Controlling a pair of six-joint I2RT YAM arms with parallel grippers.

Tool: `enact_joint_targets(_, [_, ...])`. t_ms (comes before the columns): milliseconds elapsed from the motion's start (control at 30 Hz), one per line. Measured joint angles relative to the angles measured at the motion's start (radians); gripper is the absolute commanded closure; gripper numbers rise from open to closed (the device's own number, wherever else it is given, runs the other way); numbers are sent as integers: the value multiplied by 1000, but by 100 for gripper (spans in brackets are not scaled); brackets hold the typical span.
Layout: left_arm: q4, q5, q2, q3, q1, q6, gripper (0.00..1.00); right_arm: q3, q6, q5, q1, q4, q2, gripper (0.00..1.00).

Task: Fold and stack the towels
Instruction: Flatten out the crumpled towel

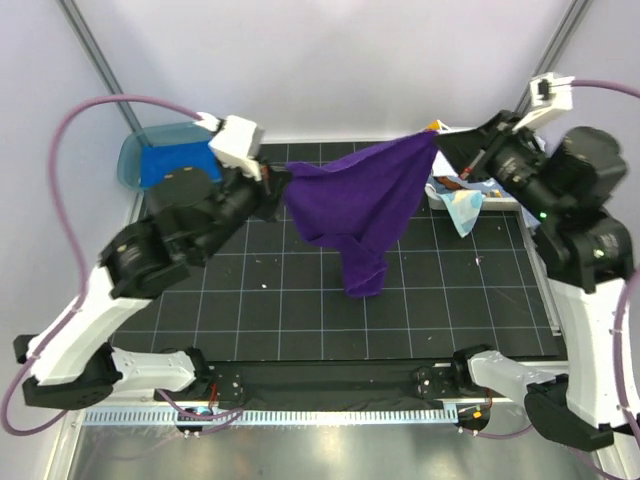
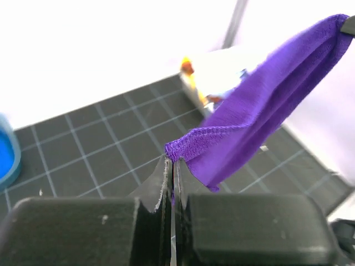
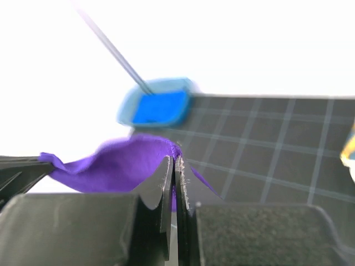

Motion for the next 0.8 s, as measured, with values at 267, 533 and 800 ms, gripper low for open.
enact_joint_targets(267, [-43, 159, -144, 107, -20, 16, 100, 200, 21, -134, 0, -56, -40, 99])
enact_joint_targets(533, [-51, 306, -168, 193, -21, 16, 100, 286, 32, -222, 1, -109, -62, 99])
enact_joint_targets(800, [-71, 393, -222, 169, -21, -14, 100, 262, 50, -284, 1, -123, -128, 99])
